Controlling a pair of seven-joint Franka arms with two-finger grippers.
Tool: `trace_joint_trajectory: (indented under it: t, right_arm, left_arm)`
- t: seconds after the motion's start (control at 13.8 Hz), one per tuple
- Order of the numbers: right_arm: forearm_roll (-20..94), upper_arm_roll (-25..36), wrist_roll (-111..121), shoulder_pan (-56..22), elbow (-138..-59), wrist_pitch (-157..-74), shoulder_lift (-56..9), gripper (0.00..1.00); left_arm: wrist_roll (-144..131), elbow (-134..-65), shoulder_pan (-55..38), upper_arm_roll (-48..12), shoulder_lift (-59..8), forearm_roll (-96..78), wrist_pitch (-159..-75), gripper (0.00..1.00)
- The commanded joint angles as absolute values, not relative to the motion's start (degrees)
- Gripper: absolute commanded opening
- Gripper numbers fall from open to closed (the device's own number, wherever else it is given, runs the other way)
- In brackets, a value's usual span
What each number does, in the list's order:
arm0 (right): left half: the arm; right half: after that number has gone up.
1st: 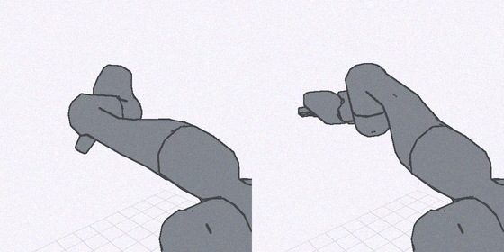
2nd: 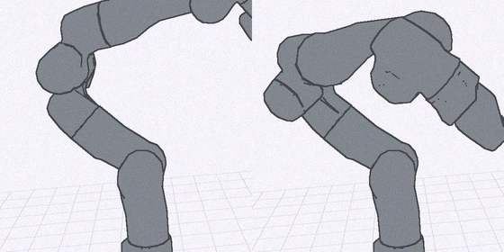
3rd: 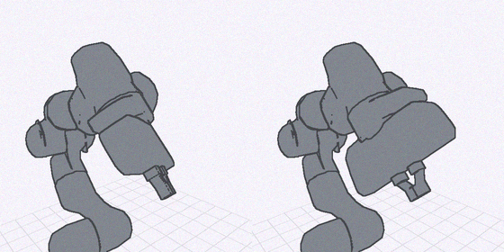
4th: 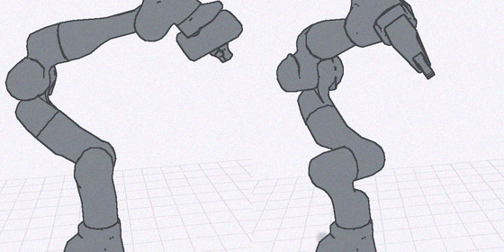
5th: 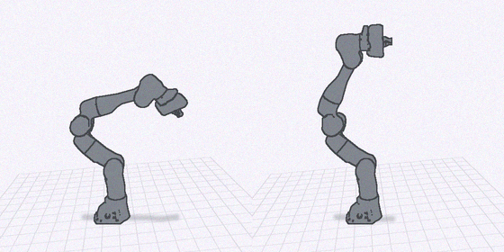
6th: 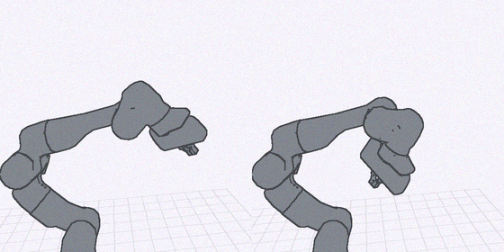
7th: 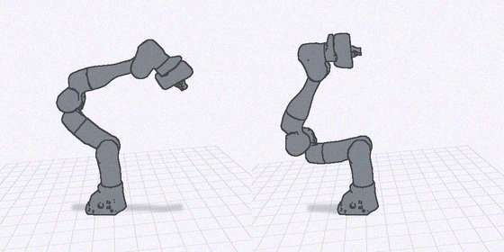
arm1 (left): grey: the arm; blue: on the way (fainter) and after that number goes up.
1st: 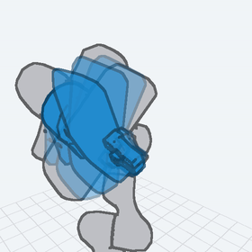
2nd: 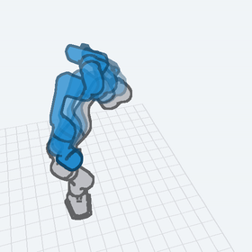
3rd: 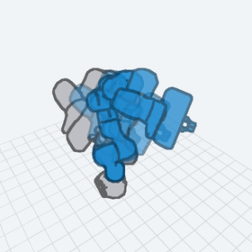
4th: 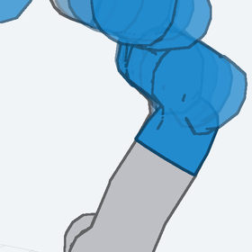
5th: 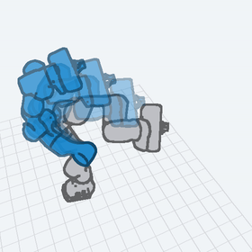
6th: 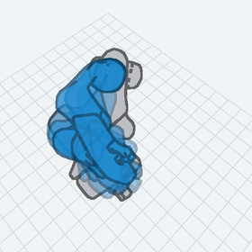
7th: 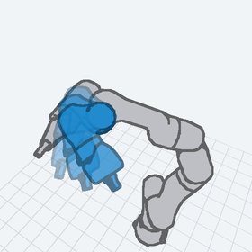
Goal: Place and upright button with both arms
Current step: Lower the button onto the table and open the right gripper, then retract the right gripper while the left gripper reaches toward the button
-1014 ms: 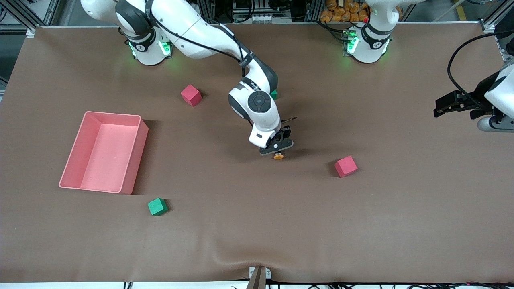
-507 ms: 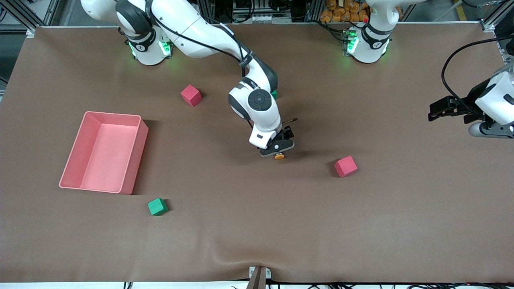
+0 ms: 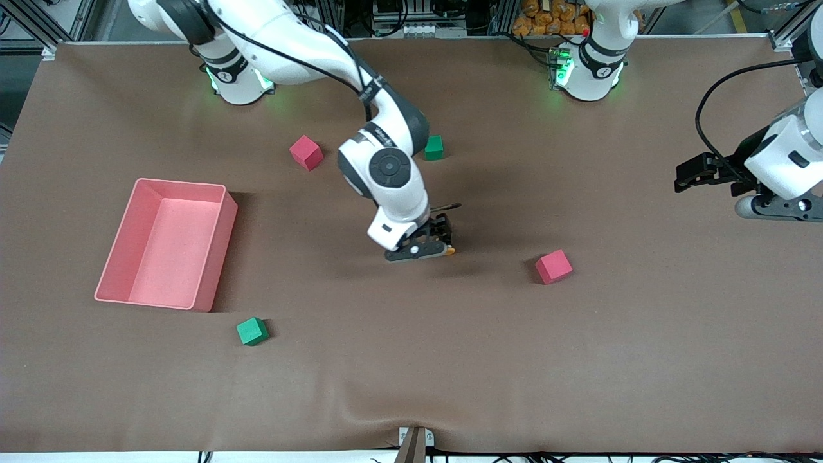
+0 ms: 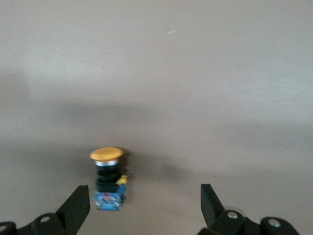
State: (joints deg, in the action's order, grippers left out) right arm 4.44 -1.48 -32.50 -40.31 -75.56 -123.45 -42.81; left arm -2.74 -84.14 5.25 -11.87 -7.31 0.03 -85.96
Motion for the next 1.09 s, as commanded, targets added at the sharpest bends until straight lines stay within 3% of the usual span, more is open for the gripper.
trace_joint_trajectory:
  t: [0.0, 0.65, 1.01]
  right_arm:
    - [3.6, -2.3, -27.0, -35.9, -78.7, -119.8, -37.3, 1.00]
    - [3.5, -2.3, -11.1, -21.0, -99.7, -119.3, -14.2, 1.00]
    - [3.3, -2.3, -3.5, -12.9, -106.2, -112.2, -2.5, 1.00]
  left_arm:
    - [-5.2, -84.1, 3.9, -12.0, -7.2, 0.0, -85.3, 1.00]
    - [-5.2, -83.8, 1.9, -12.0, -8.2, -0.1, -85.3, 1.00]
    - [-6.8, -83.7, -0.3, -12.0, -10.5, -4.3, -85.3, 1.00]
